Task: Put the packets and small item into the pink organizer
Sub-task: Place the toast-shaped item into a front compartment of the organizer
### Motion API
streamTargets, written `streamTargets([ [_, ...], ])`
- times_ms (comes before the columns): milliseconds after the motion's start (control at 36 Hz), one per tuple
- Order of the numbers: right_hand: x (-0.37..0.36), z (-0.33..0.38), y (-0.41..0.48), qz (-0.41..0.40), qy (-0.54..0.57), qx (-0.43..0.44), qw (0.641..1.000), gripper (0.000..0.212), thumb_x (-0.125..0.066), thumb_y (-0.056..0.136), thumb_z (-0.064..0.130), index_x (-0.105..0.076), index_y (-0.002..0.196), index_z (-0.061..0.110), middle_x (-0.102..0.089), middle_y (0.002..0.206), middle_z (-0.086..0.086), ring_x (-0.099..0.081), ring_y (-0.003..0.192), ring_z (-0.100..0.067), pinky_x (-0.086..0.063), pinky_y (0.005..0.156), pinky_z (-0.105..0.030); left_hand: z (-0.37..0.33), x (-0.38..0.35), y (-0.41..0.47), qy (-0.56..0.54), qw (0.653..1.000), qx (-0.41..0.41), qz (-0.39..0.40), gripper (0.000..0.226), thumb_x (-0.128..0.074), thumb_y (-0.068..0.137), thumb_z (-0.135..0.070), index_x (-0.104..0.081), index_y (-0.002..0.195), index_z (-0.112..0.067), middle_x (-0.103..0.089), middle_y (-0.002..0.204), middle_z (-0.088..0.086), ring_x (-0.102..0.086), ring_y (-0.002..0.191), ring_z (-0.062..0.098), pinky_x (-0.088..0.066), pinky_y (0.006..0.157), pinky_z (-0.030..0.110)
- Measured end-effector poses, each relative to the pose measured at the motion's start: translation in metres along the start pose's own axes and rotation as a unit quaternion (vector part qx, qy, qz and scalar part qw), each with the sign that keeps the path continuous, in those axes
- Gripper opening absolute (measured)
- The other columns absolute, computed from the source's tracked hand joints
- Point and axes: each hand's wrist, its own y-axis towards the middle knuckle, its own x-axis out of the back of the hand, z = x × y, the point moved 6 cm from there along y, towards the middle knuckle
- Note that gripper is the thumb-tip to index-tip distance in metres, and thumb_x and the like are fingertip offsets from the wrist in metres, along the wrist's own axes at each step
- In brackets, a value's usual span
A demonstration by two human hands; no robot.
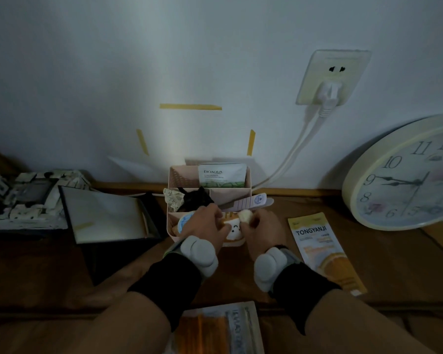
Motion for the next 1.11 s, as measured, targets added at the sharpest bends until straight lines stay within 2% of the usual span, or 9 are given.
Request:
streamTargets([
  [111, 0.002, 0.013, -0.010, -0.004, -0.075, 0.115, 0.991, 0.022, -0.054, 0.090, 0.026, -0.066, 0.100, 0.011, -0.061, 0.111, -0.009, -0.051, 0.108, -0.026, -0.043, 0.089, -0.034, -0.005, -0.003, 0.004, 0.032, 0.999, -0.019, 0.011, 0.020, -0.054, 0.089, -0.031, -0.056, 0.105, -0.020, -0.055, 0.117, 0.005, -0.058, 0.104, 0.024, -0.047, 0.089, 0.036],
  [250, -0.008, 0.020, -0.018, 0.069, -0.175, 0.185, 0.965, 0.031, -0.043, 0.093, 0.025, -0.061, 0.118, 0.017, -0.059, 0.125, -0.006, -0.049, 0.114, -0.029, -0.042, 0.097, -0.034, -0.011, -0.010, 0.012, 0.118, 0.991, -0.027, 0.065, 0.026, -0.044, 0.095, -0.024, -0.062, 0.112, -0.019, -0.048, 0.129, 0.006, -0.054, 0.112, 0.025, -0.044, 0.094, 0.036],
  [361, -0.015, 0.018, -0.017, 0.137, -0.198, 0.164, 0.957, 0.039, -0.044, 0.092, 0.022, -0.051, 0.130, 0.019, -0.050, 0.140, -0.004, -0.048, 0.125, -0.027, -0.041, 0.105, -0.036, -0.015, -0.020, 0.015, 0.182, 0.980, -0.011, 0.084, 0.032, -0.042, 0.096, -0.018, -0.055, 0.126, -0.018, -0.050, 0.135, 0.009, -0.050, 0.123, 0.028, -0.042, 0.104, 0.041],
  [528, -0.037, 0.014, -0.011, 0.221, -0.234, 0.137, 0.937, 0.047, -0.049, 0.087, 0.018, -0.045, 0.133, 0.026, -0.058, 0.130, -0.007, -0.056, 0.115, -0.029, -0.047, 0.096, -0.037, -0.010, -0.040, 0.011, 0.244, 0.962, -0.008, 0.121, 0.033, -0.041, 0.095, -0.012, -0.053, 0.126, -0.011, -0.054, 0.135, 0.009, -0.052, 0.124, 0.027, -0.045, 0.104, 0.042],
  [667, -0.041, 0.012, -0.007, 0.246, -0.244, 0.126, 0.929, 0.036, -0.049, 0.090, 0.021, -0.050, 0.126, 0.018, -0.059, 0.127, -0.010, -0.057, 0.114, -0.030, -0.047, 0.096, -0.036, -0.017, -0.043, 0.012, 0.281, 0.942, -0.013, 0.183, 0.033, -0.040, 0.096, -0.012, -0.052, 0.126, -0.005, -0.054, 0.135, 0.014, -0.051, 0.125, 0.030, -0.042, 0.106, 0.044],
  [778, -0.040, 0.009, -0.008, 0.236, -0.252, 0.120, 0.931, 0.029, -0.048, 0.090, 0.018, -0.054, 0.117, 0.010, -0.060, 0.121, -0.013, -0.059, 0.108, -0.032, -0.049, 0.088, -0.038, -0.019, -0.039, 0.012, 0.243, 0.950, -0.024, 0.194, 0.029, -0.046, 0.092, -0.012, -0.058, 0.117, -0.002, -0.061, 0.126, 0.014, -0.057, 0.117, 0.030, -0.047, 0.097, 0.036],
  [889, -0.035, 0.015, -0.010, 0.272, -0.247, 0.132, 0.921, 0.045, -0.049, 0.091, 0.017, -0.042, 0.135, 0.015, -0.051, 0.137, -0.010, -0.050, 0.123, -0.030, -0.042, 0.101, -0.035, -0.017, -0.031, 0.013, 0.221, 0.956, -0.026, 0.192, 0.030, -0.047, 0.091, -0.010, -0.058, 0.118, -0.002, -0.060, 0.127, 0.015, -0.056, 0.118, 0.030, -0.046, 0.096, 0.035],
  [1000, -0.021, 0.017, -0.010, 0.234, -0.215, 0.148, 0.937, 0.042, -0.045, 0.092, 0.015, -0.046, 0.134, 0.018, -0.053, 0.137, -0.007, -0.049, 0.124, -0.026, -0.038, 0.104, -0.031, -0.014, -0.027, 0.014, 0.236, 0.949, -0.048, 0.202, 0.039, -0.044, 0.094, -0.012, -0.050, 0.132, -0.009, -0.049, 0.142, 0.011, -0.047, 0.130, 0.026, -0.038, 0.109, 0.034],
  [1111, 0.001, 0.018, -0.019, 0.174, -0.158, 0.170, 0.957, 0.036, -0.043, 0.093, 0.015, -0.053, 0.128, 0.015, -0.055, 0.134, -0.007, -0.049, 0.123, -0.025, -0.038, 0.104, -0.031, -0.012, -0.021, 0.004, 0.184, 0.969, -0.059, 0.153, 0.042, -0.038, 0.095, -0.010, -0.045, 0.137, -0.013, -0.042, 0.148, 0.008, -0.040, 0.135, 0.023, -0.031, 0.114, 0.032],
])
